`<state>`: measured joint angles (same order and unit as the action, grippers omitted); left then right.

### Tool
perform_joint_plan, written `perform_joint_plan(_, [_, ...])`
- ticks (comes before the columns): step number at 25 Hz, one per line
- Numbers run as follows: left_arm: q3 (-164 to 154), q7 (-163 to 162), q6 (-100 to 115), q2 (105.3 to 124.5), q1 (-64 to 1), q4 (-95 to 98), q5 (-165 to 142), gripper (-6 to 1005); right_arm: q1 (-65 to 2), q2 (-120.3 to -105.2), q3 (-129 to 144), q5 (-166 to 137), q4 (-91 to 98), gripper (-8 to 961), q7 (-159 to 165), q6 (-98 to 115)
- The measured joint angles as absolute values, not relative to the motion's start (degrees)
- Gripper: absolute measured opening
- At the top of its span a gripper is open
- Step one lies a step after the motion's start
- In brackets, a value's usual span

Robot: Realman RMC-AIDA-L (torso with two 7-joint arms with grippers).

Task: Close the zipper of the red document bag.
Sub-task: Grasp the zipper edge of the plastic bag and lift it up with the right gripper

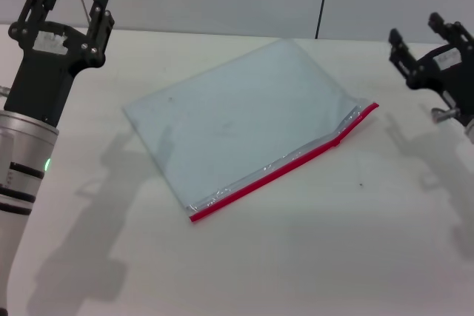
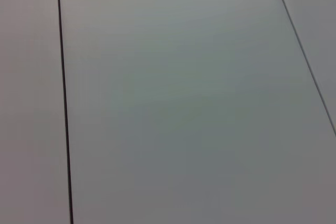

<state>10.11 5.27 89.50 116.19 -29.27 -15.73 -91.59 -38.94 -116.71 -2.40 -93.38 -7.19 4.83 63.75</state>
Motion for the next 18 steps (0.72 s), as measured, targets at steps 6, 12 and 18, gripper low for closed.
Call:
perform_joint_plan(6, [10.11,5.27,89.46,116.19,-29.27,-15.63,-91.57,601,-37.95,-117.06,0.70,-93.19,-9.37,670,-25.83,62.22])
perform_joint_plan(12, [10.11,5.27,89.46,116.13,-29.24,-15.11,-91.45,601,-34.99,-117.04,0.98,-93.21,-12.28,669,-46.44,64.11])
perform_joint_plan(18, [10.13,5.27,89.47,116.10,-29.24,-15.02,-91.55,601,-33.79,-117.14,0.94,-92.99,-16.37,669,-67.82,63.25])
